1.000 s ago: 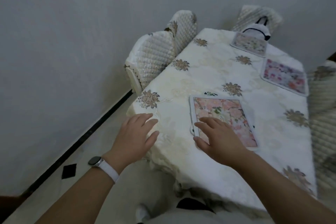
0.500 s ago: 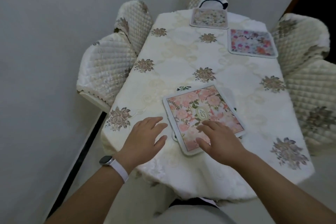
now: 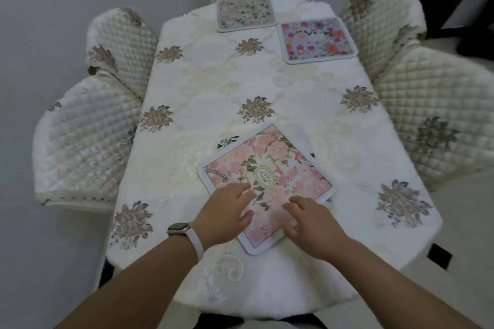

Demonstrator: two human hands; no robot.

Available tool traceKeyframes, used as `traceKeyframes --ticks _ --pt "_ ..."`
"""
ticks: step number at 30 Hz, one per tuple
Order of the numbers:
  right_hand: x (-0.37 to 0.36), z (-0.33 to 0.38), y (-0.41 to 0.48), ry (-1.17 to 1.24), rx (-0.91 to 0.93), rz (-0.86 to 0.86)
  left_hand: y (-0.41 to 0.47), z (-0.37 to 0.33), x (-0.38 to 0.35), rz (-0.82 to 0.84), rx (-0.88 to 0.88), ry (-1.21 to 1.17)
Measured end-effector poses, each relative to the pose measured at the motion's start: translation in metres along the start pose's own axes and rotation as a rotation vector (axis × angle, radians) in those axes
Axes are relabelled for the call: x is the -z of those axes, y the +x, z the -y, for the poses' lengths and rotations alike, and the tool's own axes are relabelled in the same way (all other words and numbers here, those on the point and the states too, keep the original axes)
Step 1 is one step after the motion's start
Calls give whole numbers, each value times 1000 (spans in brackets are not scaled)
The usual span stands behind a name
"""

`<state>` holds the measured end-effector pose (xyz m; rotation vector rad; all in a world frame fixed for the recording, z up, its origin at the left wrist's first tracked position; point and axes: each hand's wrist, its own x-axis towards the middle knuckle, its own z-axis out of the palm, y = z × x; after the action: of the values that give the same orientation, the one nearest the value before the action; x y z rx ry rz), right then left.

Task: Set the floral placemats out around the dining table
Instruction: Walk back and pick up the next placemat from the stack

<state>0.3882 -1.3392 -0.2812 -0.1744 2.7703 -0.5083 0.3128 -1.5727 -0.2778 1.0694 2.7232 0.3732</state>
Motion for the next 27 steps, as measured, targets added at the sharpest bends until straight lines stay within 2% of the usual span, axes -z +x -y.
traceKeyframes --ticks 6,12,14,20,27 --pt "-27 -14 -15 70 -139 -40 51 11 -20 119 -107 26" --pt "-66 -4 -35 181 -272 -61 103 29 -33 247 -30 -105" --pt "-78 2 -39 216 -330 -101 122 31 -38 263 -56 -98" --pt "-94 23 -40 265 -431 -216 195 19 -40 330 -230 14" --pt "-107 35 -40 257 -507 -222 253 7 -34 490 -364 264"
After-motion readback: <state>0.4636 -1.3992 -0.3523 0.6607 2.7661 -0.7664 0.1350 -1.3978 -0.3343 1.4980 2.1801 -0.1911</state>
